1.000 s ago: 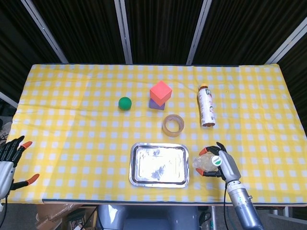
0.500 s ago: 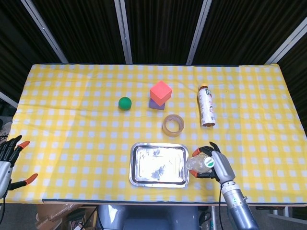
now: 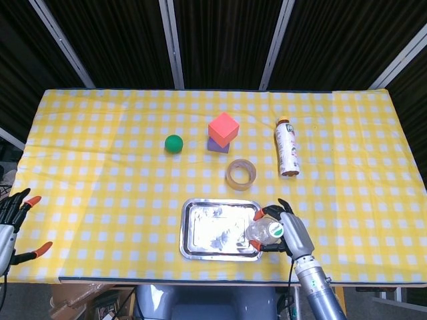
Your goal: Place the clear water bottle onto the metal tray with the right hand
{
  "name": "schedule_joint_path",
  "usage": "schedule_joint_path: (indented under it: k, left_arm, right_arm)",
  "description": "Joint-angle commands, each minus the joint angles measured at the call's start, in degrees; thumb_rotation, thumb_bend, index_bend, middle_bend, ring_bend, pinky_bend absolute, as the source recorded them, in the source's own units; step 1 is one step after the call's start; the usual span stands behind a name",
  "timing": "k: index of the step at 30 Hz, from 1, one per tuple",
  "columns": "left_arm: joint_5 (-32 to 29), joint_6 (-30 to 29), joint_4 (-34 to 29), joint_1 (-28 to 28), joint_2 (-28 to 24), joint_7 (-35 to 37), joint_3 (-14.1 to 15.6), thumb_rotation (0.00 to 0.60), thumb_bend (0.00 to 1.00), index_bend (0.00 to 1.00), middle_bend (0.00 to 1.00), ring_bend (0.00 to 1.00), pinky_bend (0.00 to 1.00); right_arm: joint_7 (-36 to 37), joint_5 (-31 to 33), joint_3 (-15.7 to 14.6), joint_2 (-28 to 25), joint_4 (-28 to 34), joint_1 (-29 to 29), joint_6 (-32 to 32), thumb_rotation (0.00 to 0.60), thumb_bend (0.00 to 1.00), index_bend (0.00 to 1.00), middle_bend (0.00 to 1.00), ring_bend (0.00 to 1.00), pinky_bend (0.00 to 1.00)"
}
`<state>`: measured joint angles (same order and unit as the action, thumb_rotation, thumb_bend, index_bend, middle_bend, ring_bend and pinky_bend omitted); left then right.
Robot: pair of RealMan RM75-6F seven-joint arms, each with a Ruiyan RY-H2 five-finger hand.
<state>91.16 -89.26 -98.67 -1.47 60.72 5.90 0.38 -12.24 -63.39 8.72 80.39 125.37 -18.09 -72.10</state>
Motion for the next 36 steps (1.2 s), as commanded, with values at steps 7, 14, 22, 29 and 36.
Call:
schedule_joint_path:
  k: [7, 14, 22, 29, 36]
  left_arm:
    - [0.0, -0.1, -0.1, 0.0, -0.1, 0.1, 0.0, 0.6, 0.16, 0.13, 0.0, 0.0, 0.0]
    - [-0.3, 0.5, 0.0, -0.2, 0.1, -0.4, 0.0, 0.6, 0.16, 0.13, 0.0, 0.0, 0.0]
    - [-0.3, 0.5, -0.1, -0.2, 0.2, -1.0, 0.0, 0.6, 0.16, 0.13, 0.0, 0.0, 0.0]
    - [0.0, 0.4, -0.3, -0.1, 0.3, -1.4, 0.1, 0.6, 0.16, 0.13, 0.0, 0.0, 0.0]
    - [-0.1, 0.5, -0.3, -0.1, 0.4, -1.6, 0.1, 0.6, 0.16, 0.13, 0.0, 0.0, 0.0]
  right_arm:
    - [-5.6, 2.2, 5.8, -7.0, 9.6, -2.6, -2.2, 0.6, 0.45, 0.76, 0.61, 0.27, 0.0]
    - [-3.8, 0.2, 11.8, -13.8, 9.6, -4.5, -2.7, 0.6, 0.5, 0.8, 0.62, 0.28, 0.0]
    - [0.3, 0.7, 13.3, -20.6, 9.6, -4.7, -0.3, 0.6, 0.5, 0.8, 0.62, 0.28, 0.0]
    - [1.2, 2.2, 8.1, -19.0, 9.6, -4.1, 1.6, 0.6, 0.5, 0.8, 0.62, 0.28, 0.0]
    - [2.1, 6.1, 3.8, -9.8, 6.8, -5.2, 2.4, 0.6, 0.52, 0.8, 0.62, 0.28, 0.0]
